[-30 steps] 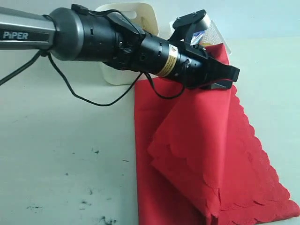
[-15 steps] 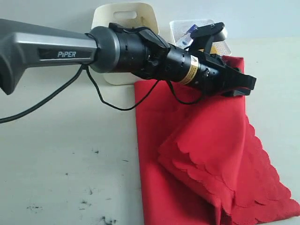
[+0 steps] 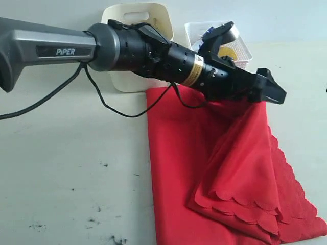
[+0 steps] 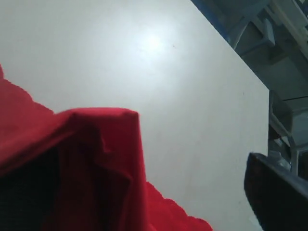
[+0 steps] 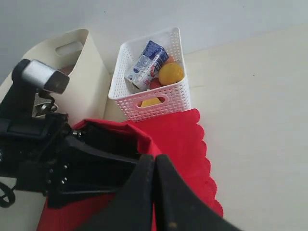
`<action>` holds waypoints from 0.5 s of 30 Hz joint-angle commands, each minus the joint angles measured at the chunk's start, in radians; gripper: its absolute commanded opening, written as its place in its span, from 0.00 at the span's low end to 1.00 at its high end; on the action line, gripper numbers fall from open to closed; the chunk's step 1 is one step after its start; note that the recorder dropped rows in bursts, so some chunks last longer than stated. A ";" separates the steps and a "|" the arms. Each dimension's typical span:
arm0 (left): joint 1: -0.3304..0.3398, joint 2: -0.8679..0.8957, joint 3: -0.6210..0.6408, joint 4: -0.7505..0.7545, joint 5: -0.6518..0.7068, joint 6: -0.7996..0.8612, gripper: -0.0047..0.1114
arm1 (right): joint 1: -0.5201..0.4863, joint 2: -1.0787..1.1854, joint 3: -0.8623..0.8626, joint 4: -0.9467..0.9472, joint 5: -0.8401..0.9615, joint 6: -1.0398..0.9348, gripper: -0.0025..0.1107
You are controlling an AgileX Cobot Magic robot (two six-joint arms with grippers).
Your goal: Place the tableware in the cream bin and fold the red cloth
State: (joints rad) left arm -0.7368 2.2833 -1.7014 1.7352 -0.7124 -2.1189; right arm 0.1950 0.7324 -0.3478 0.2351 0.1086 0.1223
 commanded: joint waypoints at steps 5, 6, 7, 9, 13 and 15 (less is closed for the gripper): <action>0.067 0.012 -0.023 -0.218 -0.042 0.205 0.93 | -0.005 0.000 0.000 -0.009 0.001 -0.006 0.02; 0.051 0.026 -0.038 -0.259 -0.040 0.223 0.93 | -0.005 0.000 0.000 -0.009 0.001 -0.006 0.02; 0.018 0.059 -0.079 -0.289 -0.021 0.233 0.93 | -0.005 0.000 0.000 -0.009 0.001 0.003 0.02; -0.028 0.112 -0.159 -0.284 -0.022 0.225 0.93 | -0.005 0.000 0.000 -0.009 0.001 0.005 0.02; -0.064 0.134 -0.268 -0.255 -0.001 0.225 0.95 | -0.005 0.000 0.000 -0.009 0.003 0.005 0.02; -0.053 0.134 -0.327 -0.224 -0.003 0.225 0.95 | -0.005 0.000 0.000 -0.009 0.017 0.005 0.02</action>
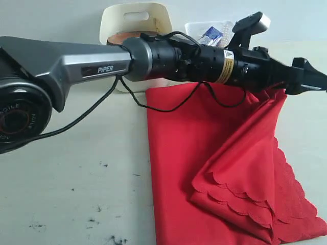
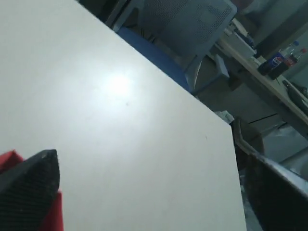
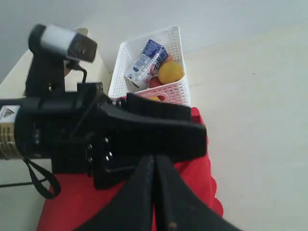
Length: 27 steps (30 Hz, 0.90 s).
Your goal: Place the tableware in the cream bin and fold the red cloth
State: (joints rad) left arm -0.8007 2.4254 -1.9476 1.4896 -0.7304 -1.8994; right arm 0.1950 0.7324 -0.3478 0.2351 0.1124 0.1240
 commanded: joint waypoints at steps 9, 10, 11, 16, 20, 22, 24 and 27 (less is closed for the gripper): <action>0.184 -0.032 -0.215 0.255 -0.298 -0.179 0.84 | -0.005 0.024 0.000 -0.011 0.104 -0.017 0.02; 0.212 -0.028 -0.206 0.255 -0.381 -0.196 0.80 | -0.005 0.037 -0.001 -0.011 0.107 -0.018 0.02; 0.239 -0.026 -0.201 0.255 -0.469 -0.201 0.71 | -0.003 0.056 -0.007 -0.009 0.116 -0.018 0.02; 0.308 -0.054 -0.102 0.255 -0.491 -0.220 0.28 | 0.011 0.233 -0.092 0.059 0.157 -0.124 0.02; 0.312 -0.095 -0.003 0.255 -0.491 -0.167 0.04 | 0.069 0.427 -0.216 0.151 0.221 -0.239 0.02; 0.312 -0.108 0.057 0.255 -0.491 -0.145 0.04 | 0.091 0.521 -0.271 0.158 0.256 -0.267 0.02; 0.312 -0.120 0.125 0.255 -0.491 -0.106 0.04 | 0.108 0.597 -0.324 0.158 0.284 -0.275 0.02; 0.322 -0.133 0.237 0.255 -0.491 -0.057 0.04 | 0.131 0.696 -0.383 0.153 0.317 -0.281 0.02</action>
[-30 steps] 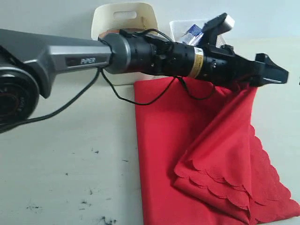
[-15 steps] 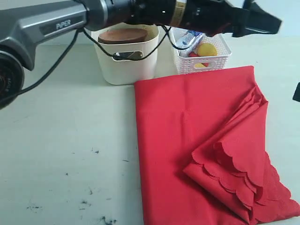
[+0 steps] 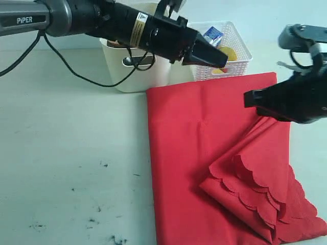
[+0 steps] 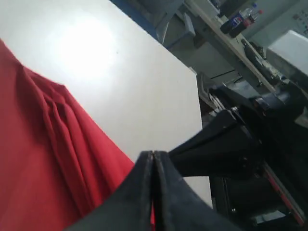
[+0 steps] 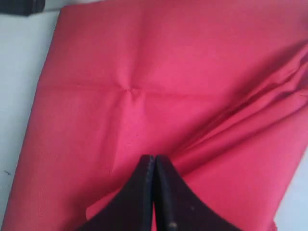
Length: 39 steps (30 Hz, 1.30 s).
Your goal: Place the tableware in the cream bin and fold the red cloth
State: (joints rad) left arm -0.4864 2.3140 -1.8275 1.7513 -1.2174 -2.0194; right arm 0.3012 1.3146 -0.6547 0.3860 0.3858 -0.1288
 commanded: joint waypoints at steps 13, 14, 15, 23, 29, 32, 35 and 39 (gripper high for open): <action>0.016 0.022 0.386 -0.007 0.087 0.133 0.04 | 0.025 0.390 -0.179 -0.035 0.135 -0.114 0.02; 0.016 0.026 0.386 -0.007 0.087 0.131 0.04 | 0.025 0.409 -0.179 -0.049 0.137 -0.114 0.02; 0.016 0.032 0.386 -0.007 0.087 0.124 0.04 | 0.025 0.425 -0.179 -0.059 0.141 -0.114 0.02; 0.016 0.065 0.386 -0.007 0.085 0.085 0.04 | 0.025 0.402 -0.147 -0.411 0.289 0.192 0.02; 0.016 0.071 0.386 -0.007 0.066 0.068 0.04 | 0.025 0.120 -0.047 -0.874 0.283 0.742 0.02; 0.016 0.071 0.386 -0.007 0.064 0.072 0.04 | 0.025 -0.012 -0.060 -0.657 0.082 0.598 0.02; 0.016 0.071 0.386 -0.007 0.051 0.072 0.04 | 0.025 -0.003 -0.080 -0.219 -0.018 0.211 0.02; 0.016 0.071 0.386 -0.007 0.036 0.072 0.04 | 0.025 0.173 -0.092 0.168 0.028 -0.192 0.02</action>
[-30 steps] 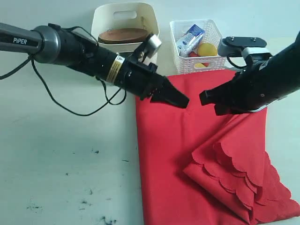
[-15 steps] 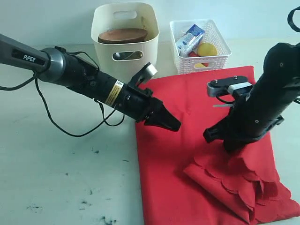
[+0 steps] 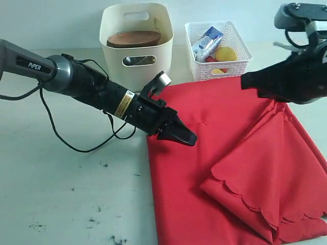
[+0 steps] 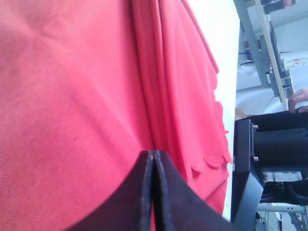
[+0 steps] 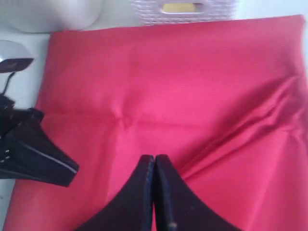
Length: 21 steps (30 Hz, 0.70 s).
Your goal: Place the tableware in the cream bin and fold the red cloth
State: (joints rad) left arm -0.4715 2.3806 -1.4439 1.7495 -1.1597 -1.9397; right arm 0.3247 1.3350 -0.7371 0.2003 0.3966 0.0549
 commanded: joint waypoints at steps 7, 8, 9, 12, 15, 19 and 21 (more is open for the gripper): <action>0.002 0.005 0.002 -0.005 -0.050 -0.007 0.04 | 0.002 0.426 -0.092 0.427 0.095 -0.457 0.02; 0.002 0.005 0.002 -0.005 -0.050 -0.007 0.04 | 0.002 0.453 -0.104 0.425 0.103 -0.469 0.02; 0.002 0.005 0.002 -0.005 -0.050 -0.007 0.04 | 0.002 0.475 -0.120 0.413 0.120 -0.474 0.02; 0.002 0.005 0.002 -0.005 -0.050 -0.007 0.04 | 0.002 0.503 -0.133 0.313 0.161 -0.438 0.02; 0.002 0.005 0.002 -0.005 -0.057 -0.007 0.04 | 0.002 0.493 -0.128 0.001 0.245 -0.214 0.02; 0.003 0.005 0.002 -0.005 -0.061 -0.007 0.04 | 0.002 0.396 -0.111 -0.613 0.455 0.258 0.02; 0.003 0.005 0.002 -0.005 -0.061 -0.007 0.04 | 0.002 0.283 -0.086 -0.850 0.538 0.496 0.02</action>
State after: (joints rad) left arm -0.4715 2.3806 -1.4439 1.7495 -1.2083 -1.9411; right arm 0.3288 1.7477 -0.8444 -0.2778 0.8205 0.2406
